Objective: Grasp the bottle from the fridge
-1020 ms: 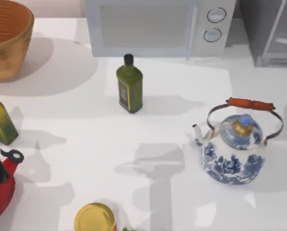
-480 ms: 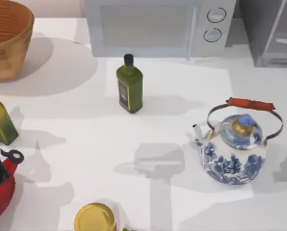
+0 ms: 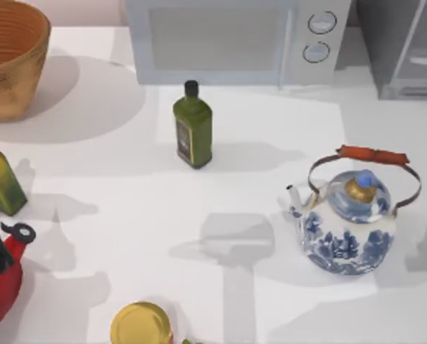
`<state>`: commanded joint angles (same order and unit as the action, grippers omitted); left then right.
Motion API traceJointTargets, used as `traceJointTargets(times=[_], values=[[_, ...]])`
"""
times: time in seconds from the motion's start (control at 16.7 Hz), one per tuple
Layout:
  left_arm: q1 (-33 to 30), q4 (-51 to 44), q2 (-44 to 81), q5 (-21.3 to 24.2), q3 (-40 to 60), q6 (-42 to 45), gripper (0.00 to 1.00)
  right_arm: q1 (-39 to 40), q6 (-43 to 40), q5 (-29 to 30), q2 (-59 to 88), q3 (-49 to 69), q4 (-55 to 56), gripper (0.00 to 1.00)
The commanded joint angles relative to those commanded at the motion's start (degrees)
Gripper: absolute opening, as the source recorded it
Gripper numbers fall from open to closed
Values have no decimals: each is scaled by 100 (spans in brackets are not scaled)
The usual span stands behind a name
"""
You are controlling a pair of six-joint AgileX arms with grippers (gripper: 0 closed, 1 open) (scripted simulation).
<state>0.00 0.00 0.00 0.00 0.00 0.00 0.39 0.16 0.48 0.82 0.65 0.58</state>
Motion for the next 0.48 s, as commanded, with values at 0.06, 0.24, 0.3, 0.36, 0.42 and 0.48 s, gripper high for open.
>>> traceJointTargets(times=[0.06, 0.24, 0.3, 0.36, 0.42, 0.48], values=[[0, 0, 0, 0, 0, 0, 100, 116, 11, 116, 118, 110, 100, 0], [0, 0, 0, 0, 0, 0, 100, 797, 69, 797, 841, 707, 664, 0], [0, 0, 0, 0, 0, 0, 100, 1113, 94, 1118, 1205, 967, 920, 0], [0, 0, 0, 0, 0, 0, 100, 1464, 122, 1477, 1629, 1243, 1198, 0], [0, 0, 0, 0, 0, 0, 100, 1843, 152, 1866, 2112, 1527, 1490, 0], [0, 0, 0, 0, 0, 0, 100, 2243, 182, 2277, 2646, 1812, 1794, 0]])
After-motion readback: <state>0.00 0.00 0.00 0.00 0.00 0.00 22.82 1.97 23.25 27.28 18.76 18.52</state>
